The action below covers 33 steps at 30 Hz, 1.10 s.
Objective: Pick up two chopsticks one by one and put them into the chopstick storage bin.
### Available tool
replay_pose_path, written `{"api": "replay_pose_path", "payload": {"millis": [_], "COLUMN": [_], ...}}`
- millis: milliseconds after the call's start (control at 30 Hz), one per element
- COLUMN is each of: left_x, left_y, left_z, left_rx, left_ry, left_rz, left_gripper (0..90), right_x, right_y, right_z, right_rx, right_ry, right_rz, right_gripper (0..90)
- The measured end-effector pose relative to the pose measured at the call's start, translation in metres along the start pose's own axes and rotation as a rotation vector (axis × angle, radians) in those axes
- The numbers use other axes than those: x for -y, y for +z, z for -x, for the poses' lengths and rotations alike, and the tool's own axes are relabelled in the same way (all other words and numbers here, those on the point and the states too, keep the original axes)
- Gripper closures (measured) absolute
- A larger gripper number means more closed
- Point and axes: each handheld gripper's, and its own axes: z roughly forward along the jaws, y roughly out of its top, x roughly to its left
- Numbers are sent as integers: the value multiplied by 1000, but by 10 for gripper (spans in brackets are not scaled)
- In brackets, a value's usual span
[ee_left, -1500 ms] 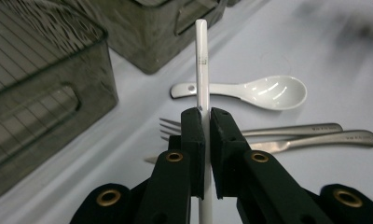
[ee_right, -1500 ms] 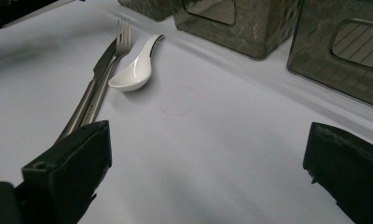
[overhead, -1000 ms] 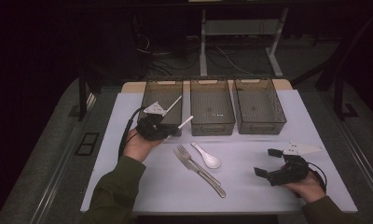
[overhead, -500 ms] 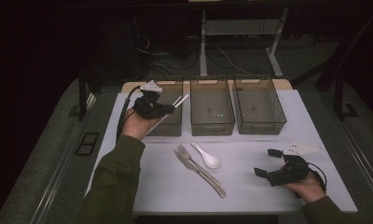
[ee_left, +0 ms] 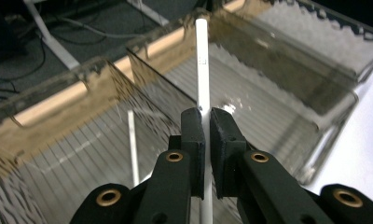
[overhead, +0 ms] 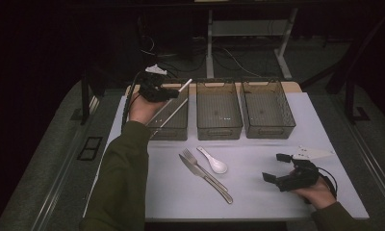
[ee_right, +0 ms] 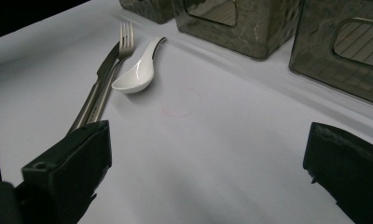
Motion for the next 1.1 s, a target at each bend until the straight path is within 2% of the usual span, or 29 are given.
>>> {"api": "replay_pose_path", "payload": {"millis": [167,333,567,700,833,933,1100], "left_x": [-1,3,9,9,1,-2,5], "left_y": [8,17,30,36,36,40,51], "left_z": [-12,-25,-39,-40,-43,-43,-44], "left_rx": [-4,-19,-41,-49,-50,-67,-74], "left_ry": [-6,-44,-82,-67,-64,-42,-41], "left_rz": [9,40,46,30,46,16,-33], "left_gripper": [839,839,839,839,839,839,839], "right_x": [0,0,0,1,1,1,1], "right_y": [-1,0,-1,-1,-1,-2,-2], "right_z": [0,0,1,1,2,2,3], "right_rx": [-2,-4,-8,-9,-8,-9,-8], "right_ry": [2,3,4,7,8,11,15], "right_rz": [2,4,3,3,3,5,7], "right_gripper": [9,10,9,9,10,9,10]}}
